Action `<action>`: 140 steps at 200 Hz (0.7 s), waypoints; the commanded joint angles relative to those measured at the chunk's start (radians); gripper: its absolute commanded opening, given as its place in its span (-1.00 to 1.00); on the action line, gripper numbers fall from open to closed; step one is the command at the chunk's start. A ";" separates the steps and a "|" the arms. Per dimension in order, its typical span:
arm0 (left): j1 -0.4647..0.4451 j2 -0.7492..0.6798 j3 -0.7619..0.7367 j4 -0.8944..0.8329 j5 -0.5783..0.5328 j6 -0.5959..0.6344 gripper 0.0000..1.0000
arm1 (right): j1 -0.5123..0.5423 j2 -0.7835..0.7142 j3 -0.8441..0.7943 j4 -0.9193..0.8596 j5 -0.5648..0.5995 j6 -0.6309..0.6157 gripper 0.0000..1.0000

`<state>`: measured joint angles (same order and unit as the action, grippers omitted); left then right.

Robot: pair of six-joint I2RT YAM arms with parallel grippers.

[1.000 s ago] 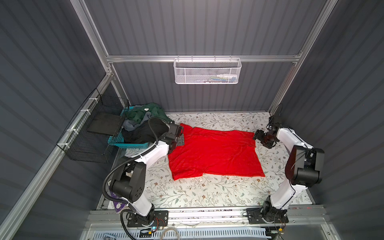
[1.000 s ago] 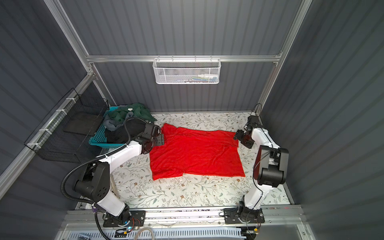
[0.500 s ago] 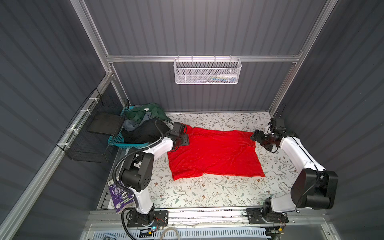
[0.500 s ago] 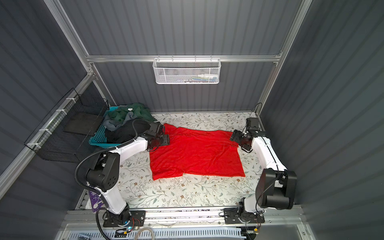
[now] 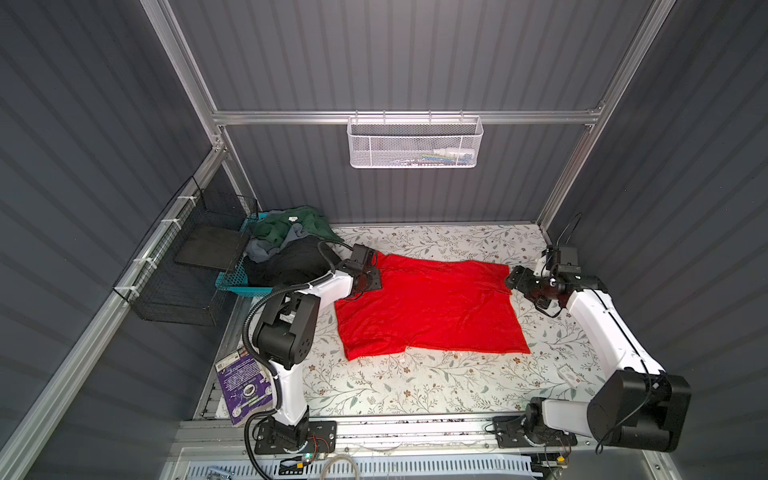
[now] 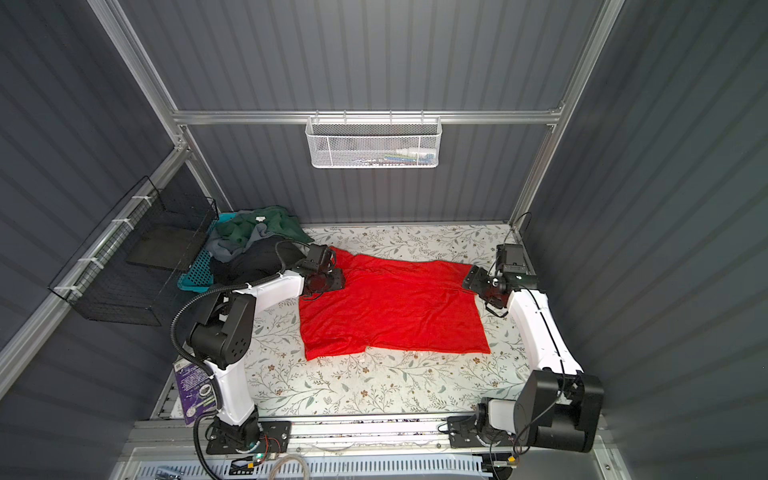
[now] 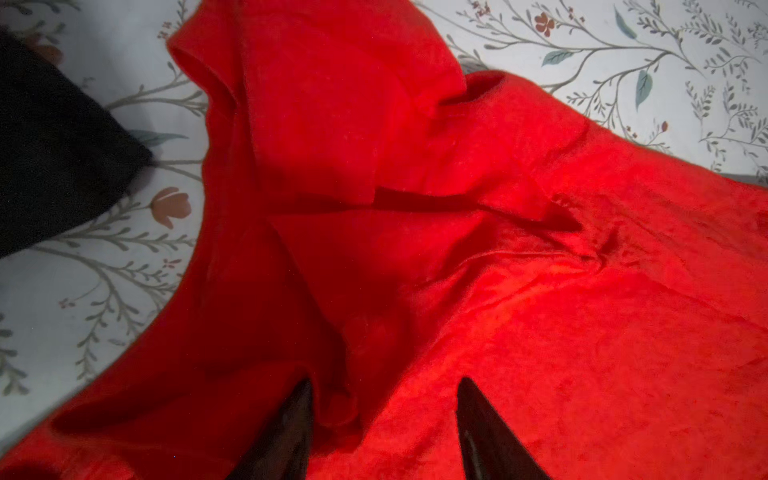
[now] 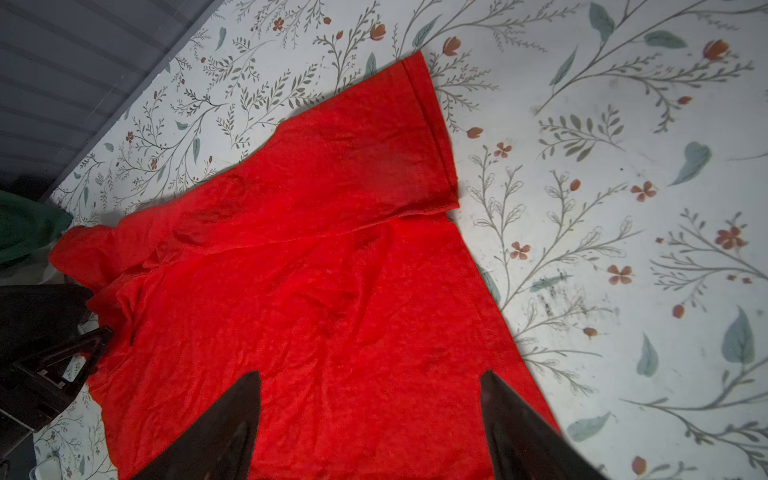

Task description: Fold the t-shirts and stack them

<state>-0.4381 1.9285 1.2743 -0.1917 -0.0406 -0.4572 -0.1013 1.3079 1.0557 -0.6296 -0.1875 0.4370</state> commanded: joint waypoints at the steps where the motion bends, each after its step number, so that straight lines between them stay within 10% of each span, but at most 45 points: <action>1: 0.000 -0.041 0.016 0.008 0.003 -0.011 0.11 | 0.004 0.012 -0.013 -0.016 -0.001 -0.007 0.66; 140: 0.000 -0.006 0.045 0.021 -0.042 -0.040 0.11 | 0.003 0.016 -0.034 0.016 -0.019 -0.014 0.61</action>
<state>-0.4381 1.8721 1.2785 -0.1783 -0.1078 -0.4835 -0.1013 1.3182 1.0397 -0.6277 -0.1883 0.4370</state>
